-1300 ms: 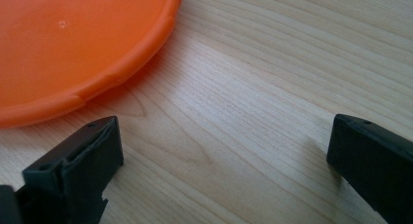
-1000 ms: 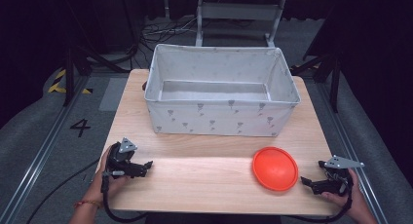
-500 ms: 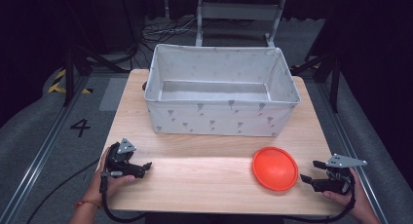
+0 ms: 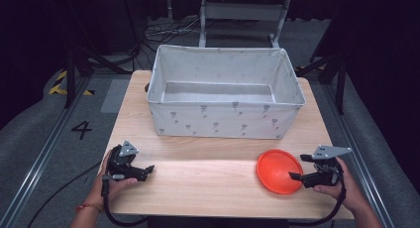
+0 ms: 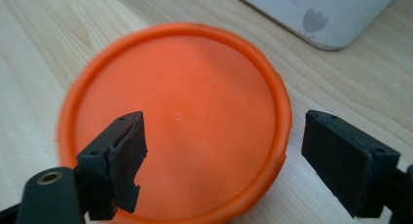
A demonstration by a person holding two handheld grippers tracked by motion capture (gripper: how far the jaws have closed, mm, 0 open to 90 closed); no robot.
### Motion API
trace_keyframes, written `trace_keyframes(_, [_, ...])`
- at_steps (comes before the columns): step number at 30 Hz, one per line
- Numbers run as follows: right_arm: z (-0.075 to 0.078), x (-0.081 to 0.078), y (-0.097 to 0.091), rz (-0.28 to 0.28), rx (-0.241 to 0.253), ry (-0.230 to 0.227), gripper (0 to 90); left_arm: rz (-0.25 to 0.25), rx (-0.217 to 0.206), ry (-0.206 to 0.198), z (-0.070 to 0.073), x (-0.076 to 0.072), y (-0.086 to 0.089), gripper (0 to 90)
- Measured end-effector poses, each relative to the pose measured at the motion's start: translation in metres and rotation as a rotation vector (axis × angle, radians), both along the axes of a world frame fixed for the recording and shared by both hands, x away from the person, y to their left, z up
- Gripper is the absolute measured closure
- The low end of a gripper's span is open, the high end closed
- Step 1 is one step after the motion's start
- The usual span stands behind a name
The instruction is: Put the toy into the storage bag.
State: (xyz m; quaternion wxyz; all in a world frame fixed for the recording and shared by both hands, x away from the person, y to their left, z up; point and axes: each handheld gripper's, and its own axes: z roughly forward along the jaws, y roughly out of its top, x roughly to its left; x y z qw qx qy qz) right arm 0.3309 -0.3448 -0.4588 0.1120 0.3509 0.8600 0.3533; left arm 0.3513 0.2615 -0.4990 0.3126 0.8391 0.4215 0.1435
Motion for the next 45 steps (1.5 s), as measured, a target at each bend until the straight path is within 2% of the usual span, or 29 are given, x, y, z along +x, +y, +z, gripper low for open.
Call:
trace_keyframes(1, [-0.003,0.006,0.003,-0.003,-0.025,0.010,17.5,0.000,0.000,0.000,0.000,0.000,0.000,0.1])
trace_keyframes(3, [-0.007,0.014,0.005,-0.002,-0.020,0.039,17.8,0.000,0.000,0.000,0.000,0.000,0.000,0.1])
trace_keyframes(5, [-0.012,0.021,0.006,-0.019,-0.046,0.042,18.3,0.000,0.000,0.000,0.000,0.000,0.000,0.1])
trace_keyframes(7, [-0.016,0.025,0.007,-0.017,-0.032,0.063,18.4,0.000,-0.001,0.000,0.000,0.000,0.000,0.1])
trace_keyframes(11, [-0.023,0.029,0.007,-0.025,-0.039,0.083,18.3,0.000,0.000,0.000,0.000,0.000,0.000,0.1])
trace_keyframes(13, [-0.027,0.029,0.009,-0.017,-0.041,0.113,18.2,0.000,0.000,0.001,0.000,0.000,0.000,0.1])
trace_keyframes(15, [-0.031,0.028,0.011,-0.019,-0.057,0.099,14.9,0.000,0.000,0.000,0.000,0.000,0.000,0.1])
trace_keyframes(19, [-0.032,0.025,0.013,-0.037,-0.057,0.085,16.1,-0.001,0.000,0.000,0.000,0.000,0.000,0.1])
trace_keyframes(22, [-0.030,0.023,0.014,-0.052,-0.056,0.083,25.7,-0.001,0.001,0.000,0.000,0.000,0.000,0.1])
trace_keyframes(25, [-0.028,0.026,0.011,-0.074,-0.049,0.079,39.8,0.000,0.001,0.000,0.000,0.000,0.000,0.1])
trace_keyframes(26, [-0.028,0.026,0.011,-0.074,-0.049,0.079,39.8,0.000,0.001,0.000,0.000,0.000,0.000,0.1])
trace_keyframes(29, [-0.026,0.030,0.006,-0.093,-0.032,0.101,52.6,0.000,0.001,0.000,0.000,0.000,0.000,0.1])
trace_keyframes(34, [-0.023,0.035,0.001,-0.092,-0.004,0.124,66.2,0.000,0.000,0.000,0.000,0.000,0.000,0.1])
trace_keyframes(39, [-0.007,0.034,0.000,-0.048,-0.001,0.105,76.5,0.000,0.001,0.000,0.000,0.000,0.000,0.1])
trace_keyframes(45, [0.017,0.033,0.012,0.016,-0.049,0.078,80.6,0.000,0.000,0.001,0.000,0.000,0.000,0.1])
